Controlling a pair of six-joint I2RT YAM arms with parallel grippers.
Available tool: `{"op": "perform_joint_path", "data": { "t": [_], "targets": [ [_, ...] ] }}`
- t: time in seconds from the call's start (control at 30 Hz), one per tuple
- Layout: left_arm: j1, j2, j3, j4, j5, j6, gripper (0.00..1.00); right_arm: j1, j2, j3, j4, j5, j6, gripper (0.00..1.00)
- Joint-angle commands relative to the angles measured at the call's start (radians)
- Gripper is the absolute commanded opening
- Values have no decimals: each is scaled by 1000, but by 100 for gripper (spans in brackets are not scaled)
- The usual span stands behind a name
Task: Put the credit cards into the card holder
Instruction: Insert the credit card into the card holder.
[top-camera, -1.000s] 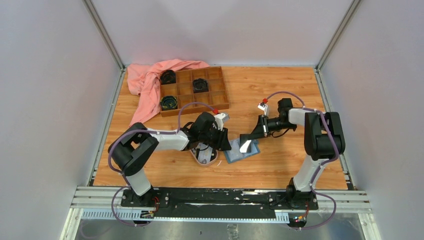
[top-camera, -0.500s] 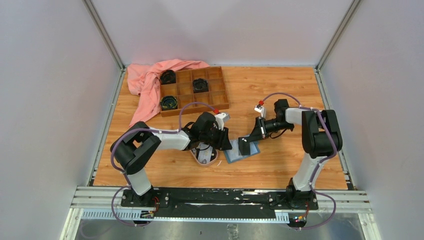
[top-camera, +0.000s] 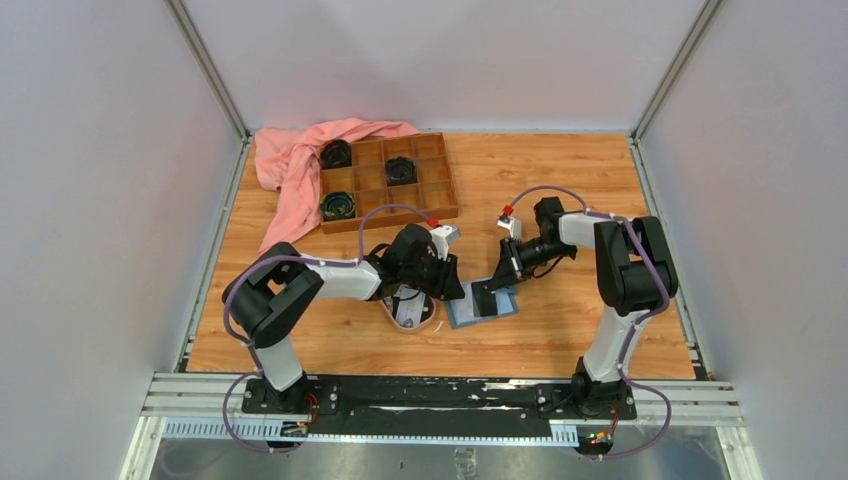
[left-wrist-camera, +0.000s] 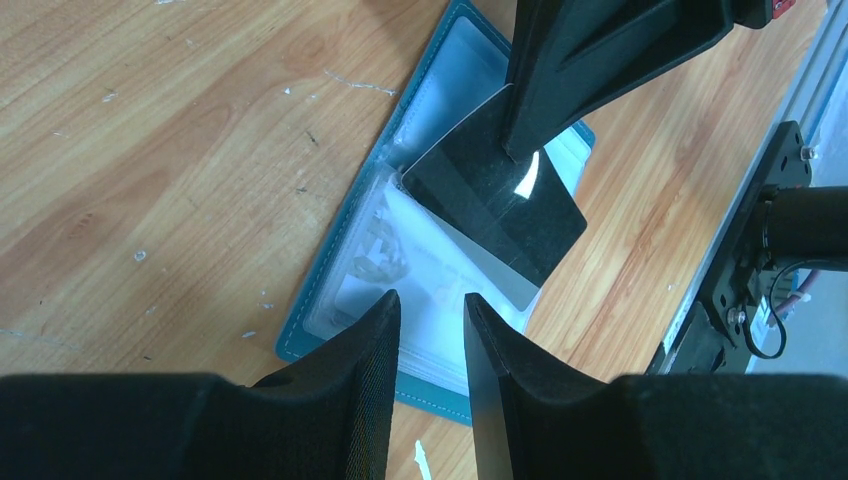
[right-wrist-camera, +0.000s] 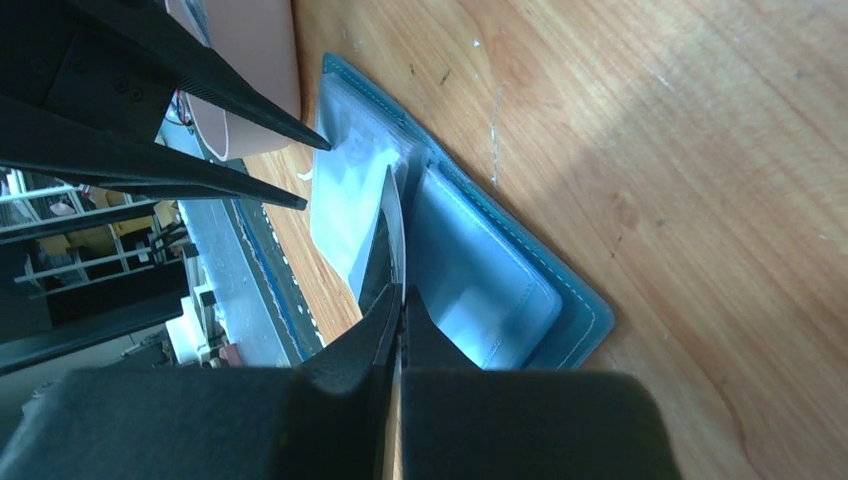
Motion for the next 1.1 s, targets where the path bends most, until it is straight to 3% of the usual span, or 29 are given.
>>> {"op": "perform_joint_path", "data": {
  "t": [0.0,0.33,0.87,1.07],
  "targets": [
    [-8,31,7,-27,-15,5,36,19,16,11,-21,111,49,0],
    [-8,42,12,-27,-10,6,36,51,18,20,-21,182,115,0],
    [-8,37,20,-28,-3,8,36,123,115,86,-13,72,170,0],
    [-8,-81,0,-35,-48,6,45,123,108,71,16,34,175,10]
  ]
}}
